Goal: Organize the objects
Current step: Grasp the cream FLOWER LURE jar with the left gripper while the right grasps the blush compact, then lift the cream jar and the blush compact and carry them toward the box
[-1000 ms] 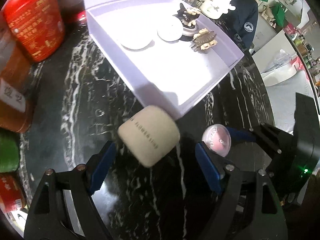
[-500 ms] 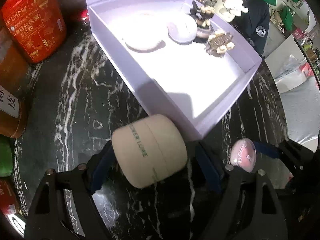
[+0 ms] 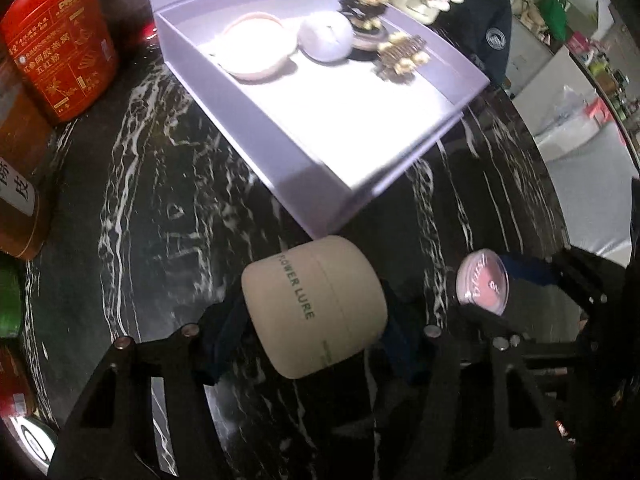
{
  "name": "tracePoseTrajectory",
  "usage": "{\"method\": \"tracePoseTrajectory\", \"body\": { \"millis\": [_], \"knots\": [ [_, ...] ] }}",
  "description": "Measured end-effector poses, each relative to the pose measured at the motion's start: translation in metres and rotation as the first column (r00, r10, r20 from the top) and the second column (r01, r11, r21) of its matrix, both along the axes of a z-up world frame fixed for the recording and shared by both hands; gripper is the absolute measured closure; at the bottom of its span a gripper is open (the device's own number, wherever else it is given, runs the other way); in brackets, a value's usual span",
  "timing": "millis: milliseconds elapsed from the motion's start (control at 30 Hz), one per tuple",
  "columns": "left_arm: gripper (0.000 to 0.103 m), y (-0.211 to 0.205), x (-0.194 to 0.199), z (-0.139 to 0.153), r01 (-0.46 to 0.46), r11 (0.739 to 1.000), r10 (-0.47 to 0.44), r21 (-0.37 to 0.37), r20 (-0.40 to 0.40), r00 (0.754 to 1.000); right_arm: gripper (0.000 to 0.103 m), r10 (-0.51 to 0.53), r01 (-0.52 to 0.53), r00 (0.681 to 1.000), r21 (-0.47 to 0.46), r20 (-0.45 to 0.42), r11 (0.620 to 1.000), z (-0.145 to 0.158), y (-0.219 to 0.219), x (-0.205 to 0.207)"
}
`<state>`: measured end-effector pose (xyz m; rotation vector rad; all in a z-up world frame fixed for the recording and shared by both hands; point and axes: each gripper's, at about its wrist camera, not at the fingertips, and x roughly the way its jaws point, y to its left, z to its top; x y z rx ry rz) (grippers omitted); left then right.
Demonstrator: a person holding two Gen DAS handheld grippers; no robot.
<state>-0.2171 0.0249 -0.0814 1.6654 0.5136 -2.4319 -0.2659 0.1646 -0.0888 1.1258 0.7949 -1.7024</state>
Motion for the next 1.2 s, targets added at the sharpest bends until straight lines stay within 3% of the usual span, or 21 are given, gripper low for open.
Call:
{"method": "tracePoseTrajectory", "body": {
  "millis": [367,567,1200],
  "knots": [
    [0.043,0.014,0.020,0.000,0.014,0.998,-0.015,0.056,0.024,1.000,0.049,-0.031,0.031,0.999,0.004,0.027,1.000,0.003,0.016,0.007],
    [0.043,0.020,0.027,0.006,0.022,0.999,-0.023,0.042,0.040,0.999,0.049,-0.028,0.029,0.999,-0.014,0.029,0.999,0.013,0.019,0.009],
    [0.043,0.028,0.040,0.076,0.033,0.998,-0.032,0.049,-0.017,0.999,0.049,-0.029,0.031,0.999,-0.058,0.026,0.998,0.071,0.036,0.012]
  ]
}}
